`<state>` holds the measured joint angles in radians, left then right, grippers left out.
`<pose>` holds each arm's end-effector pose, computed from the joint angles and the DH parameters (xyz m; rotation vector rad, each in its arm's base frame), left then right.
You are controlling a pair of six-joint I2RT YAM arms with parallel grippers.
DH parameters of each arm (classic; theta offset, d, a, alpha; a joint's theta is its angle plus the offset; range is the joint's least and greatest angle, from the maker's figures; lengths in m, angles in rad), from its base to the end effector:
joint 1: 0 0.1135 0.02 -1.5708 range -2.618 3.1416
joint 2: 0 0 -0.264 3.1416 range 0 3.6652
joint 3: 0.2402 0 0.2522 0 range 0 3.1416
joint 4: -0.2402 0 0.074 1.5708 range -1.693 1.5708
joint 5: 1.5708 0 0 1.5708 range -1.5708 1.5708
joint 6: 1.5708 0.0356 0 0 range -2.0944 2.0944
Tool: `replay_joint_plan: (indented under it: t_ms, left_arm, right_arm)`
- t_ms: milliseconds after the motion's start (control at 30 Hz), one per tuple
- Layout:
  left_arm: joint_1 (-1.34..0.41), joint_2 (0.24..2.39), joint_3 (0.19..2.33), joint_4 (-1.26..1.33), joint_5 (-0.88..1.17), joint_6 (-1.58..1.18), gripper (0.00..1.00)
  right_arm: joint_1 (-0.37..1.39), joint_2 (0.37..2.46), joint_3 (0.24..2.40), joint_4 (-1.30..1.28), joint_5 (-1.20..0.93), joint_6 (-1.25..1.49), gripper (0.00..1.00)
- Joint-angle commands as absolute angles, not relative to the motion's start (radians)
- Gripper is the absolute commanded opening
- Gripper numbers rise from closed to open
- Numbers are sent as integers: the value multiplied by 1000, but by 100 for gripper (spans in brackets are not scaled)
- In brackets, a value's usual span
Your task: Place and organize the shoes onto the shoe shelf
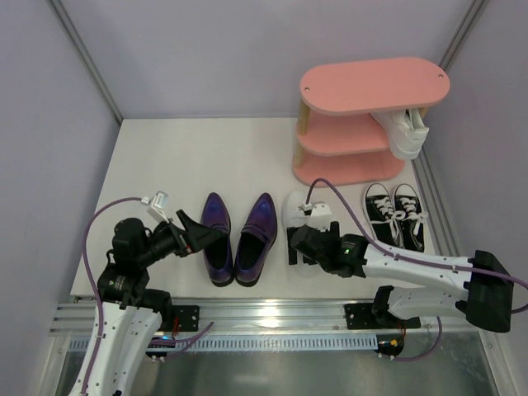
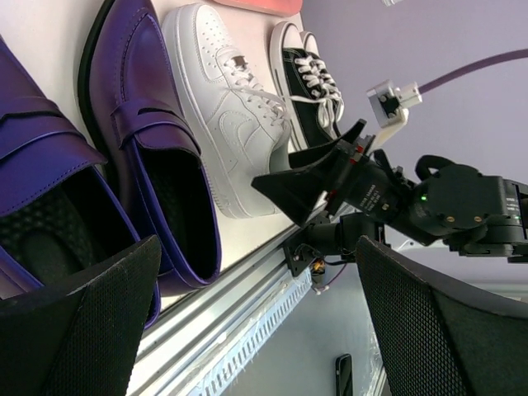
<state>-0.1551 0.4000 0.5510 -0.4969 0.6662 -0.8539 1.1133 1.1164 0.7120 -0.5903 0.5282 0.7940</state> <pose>0.1013 -0.0381 0.2779 -0.2286 2.0523 -1.2892 0.1089 0.1805 0.2216 -0.1903 2.3828 0.2029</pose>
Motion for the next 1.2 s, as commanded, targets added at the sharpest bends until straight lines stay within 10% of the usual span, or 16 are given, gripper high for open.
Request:
replay_joint_plan:
  t_ms: [0,167,333,1167]
  left_arm:
    - [-155,400,569,-512,678,-830,100]
    - [-155,400,574,-523,677,-824,100]
    - [-155,402,568,-523,675,-821,100]
    - [-155,396,568,-488,681,-857,100]
  right_arm:
    - [1117,1190,736,-589,627,925,100]
    - [1117,1239,657,-434,565,927,85]
    - [1117,1224,618,-440,572,930,4]
    - [1114,627,1006,-1058,943,671,4]
